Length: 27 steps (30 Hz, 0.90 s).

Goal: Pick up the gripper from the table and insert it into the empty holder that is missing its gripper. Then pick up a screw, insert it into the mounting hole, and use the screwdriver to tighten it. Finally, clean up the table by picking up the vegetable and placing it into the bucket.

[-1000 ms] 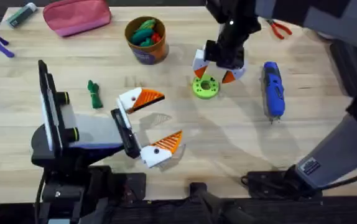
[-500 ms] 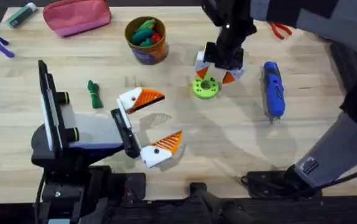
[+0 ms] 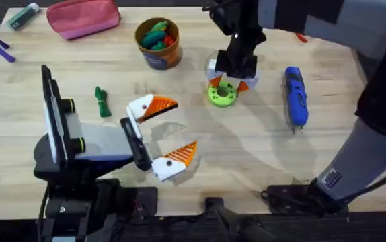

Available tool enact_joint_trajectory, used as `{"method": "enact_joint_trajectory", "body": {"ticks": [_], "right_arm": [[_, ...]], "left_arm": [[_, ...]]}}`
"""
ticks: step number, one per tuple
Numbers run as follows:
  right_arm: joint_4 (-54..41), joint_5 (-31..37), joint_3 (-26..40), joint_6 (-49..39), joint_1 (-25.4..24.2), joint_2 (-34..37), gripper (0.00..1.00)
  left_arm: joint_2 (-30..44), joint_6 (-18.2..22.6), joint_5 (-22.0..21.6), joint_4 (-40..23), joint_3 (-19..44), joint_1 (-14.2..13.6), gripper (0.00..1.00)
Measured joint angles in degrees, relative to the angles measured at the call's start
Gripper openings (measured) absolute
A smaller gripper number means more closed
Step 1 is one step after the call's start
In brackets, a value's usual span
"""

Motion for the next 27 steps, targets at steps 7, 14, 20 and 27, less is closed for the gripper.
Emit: {"method": "enact_joint_trajectory", "body": {"ticks": [7,14,20,27], "right_arm": [[-0.3,0.7,0.1,0.9,0.0,0.0,0.620],[0.0,0.7,0.1,2.4,0.0,0.0,0.610],[0.8,1.4,0.2,2.9,0.0,0.0,0.514],[0.9,1.6,0.2,3.0,0.0,0.0,0.446]], "left_arm": [[0.0,0.0,0.0,0.0,0.0,0.0,0.986],[0.0,0.0,0.0,0.0,0.0,0.0,0.985],[0.0,0.0,0.0,0.0,0.0,0.0,0.986],[0.0,0.0,0.0,0.0,0.0,0.0,0.987]]}}
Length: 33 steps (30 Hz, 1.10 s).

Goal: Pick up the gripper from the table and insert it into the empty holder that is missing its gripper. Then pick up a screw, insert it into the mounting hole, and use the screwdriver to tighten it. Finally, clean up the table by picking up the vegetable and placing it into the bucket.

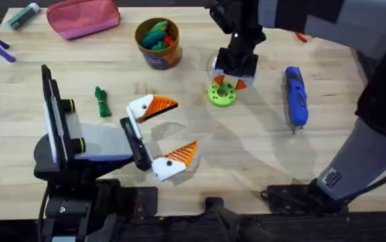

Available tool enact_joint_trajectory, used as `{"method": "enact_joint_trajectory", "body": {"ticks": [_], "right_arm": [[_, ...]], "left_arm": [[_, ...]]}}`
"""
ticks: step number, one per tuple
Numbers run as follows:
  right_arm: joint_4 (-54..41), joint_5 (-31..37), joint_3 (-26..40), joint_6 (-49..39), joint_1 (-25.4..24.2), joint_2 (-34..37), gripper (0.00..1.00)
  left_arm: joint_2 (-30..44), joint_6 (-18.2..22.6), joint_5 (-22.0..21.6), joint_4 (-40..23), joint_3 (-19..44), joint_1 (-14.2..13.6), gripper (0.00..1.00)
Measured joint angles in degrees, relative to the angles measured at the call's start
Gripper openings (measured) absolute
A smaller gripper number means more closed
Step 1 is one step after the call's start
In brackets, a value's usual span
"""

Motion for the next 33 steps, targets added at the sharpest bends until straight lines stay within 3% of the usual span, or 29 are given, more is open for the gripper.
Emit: {"method": "enact_joint_trajectory", "body": {"ticks": [20,33], "right_arm": [[0.1,0.2,0.1,0.2,0.5,0.0,0.309],[0.1,0.4,0.1,0.2,0.5,0.0,0.081]], "left_arm": [[0.0,0.0,0.0,0.0,0.0,0.0,0.985],[0.0,0.0,0.0,0.0,0.0,0.0,0.985]]}}
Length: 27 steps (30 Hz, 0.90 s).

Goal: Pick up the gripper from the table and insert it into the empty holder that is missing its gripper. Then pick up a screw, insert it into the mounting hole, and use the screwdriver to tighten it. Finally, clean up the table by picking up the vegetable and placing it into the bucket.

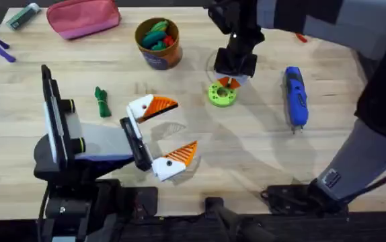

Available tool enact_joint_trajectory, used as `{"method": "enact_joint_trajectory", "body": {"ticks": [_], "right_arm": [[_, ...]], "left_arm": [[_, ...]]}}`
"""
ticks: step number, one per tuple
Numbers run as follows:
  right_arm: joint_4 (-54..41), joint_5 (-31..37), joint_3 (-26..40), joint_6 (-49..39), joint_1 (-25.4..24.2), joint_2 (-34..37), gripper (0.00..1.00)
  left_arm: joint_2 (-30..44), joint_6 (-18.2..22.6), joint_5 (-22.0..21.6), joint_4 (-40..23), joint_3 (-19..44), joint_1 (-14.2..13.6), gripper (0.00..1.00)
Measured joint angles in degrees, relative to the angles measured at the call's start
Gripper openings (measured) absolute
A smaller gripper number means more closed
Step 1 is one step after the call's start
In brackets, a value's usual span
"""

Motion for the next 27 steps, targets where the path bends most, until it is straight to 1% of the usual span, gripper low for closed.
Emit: {"method": "enact_joint_trajectory", "body": {"ticks": [2,4,27], "right_arm": [[0.0,0.0,0.0,0.0,0.0,0.0,0.031],[0.0,0.0,0.0,0.0,0.0,0.0,0.010],[-0.2,0.3,0.3,0.0,0.0,-0.1,0.007]], "left_arm": [[0.0,0.0,0.0,0.0,0.0,0.0,0.985],[0.0,0.0,0.0,0.0,0.0,0.0,0.985],[0.0,0.0,0.0,0.0,0.0,0.0,0.987]]}}
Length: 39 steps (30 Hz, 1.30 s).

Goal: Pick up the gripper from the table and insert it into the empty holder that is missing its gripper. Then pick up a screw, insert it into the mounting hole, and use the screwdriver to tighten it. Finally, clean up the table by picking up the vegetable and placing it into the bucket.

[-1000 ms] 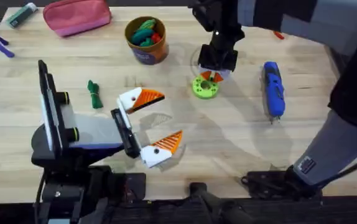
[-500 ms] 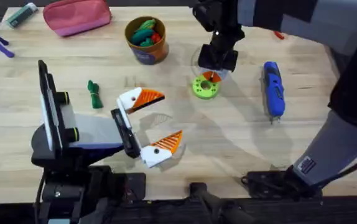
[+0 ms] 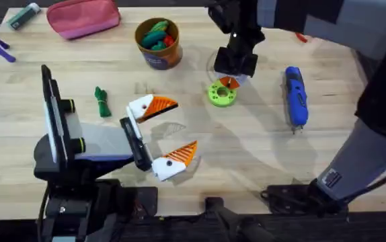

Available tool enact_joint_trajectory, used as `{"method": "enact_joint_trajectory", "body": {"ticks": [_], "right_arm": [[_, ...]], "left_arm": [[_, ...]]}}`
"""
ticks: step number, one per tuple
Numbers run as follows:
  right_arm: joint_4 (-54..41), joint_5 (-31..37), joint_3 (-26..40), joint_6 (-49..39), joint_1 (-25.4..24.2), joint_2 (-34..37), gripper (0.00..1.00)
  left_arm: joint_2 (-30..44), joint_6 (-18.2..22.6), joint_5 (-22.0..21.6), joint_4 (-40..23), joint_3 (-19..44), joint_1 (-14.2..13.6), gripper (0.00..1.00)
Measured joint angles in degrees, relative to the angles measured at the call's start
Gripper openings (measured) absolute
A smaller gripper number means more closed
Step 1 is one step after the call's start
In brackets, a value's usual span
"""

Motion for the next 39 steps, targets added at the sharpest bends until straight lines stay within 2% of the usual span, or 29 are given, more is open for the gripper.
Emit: {"method": "enact_joint_trajectory", "body": {"ticks": [13,19,22,23,28,34,39], "right_arm": [[-1.0,2.6,0.2,-0.3,1.5,-8.8,0.007],[-5.5,2.9,4.1,-4.7,2.7,-12.3,0.007],[-8.5,3.1,7.7,-9.4,3.3,-13.2,0.007],[-12.0,3.4,11.9,-14.9,4.0,-14.1,0.007],[-14.0,3.8,17.8,-26.7,7.5,-16.3,0.007],[-14.0,3.8,18.7,-40.8,13.5,-19.5,0.007],[-14.0,3.9,18.7,-49.3,16.3,-19.7,0.007]], "left_arm": [[0.0,0.0,0.0,0.0,0.0,0.0,0.986],[0.0,0.0,0.0,0.0,0.0,0.0,0.985],[0.0,0.0,0.0,0.0,0.0,0.0,0.987],[0.0,0.0,0.0,0.0,0.0,0.0,0.986],[0.0,0.0,0.0,0.0,0.0,0.0,0.985],[0.0,0.0,0.0,0.0,0.0,0.0,0.985],[0.0,0.0,0.0,0.0,0.0,0.0,0.985]]}}
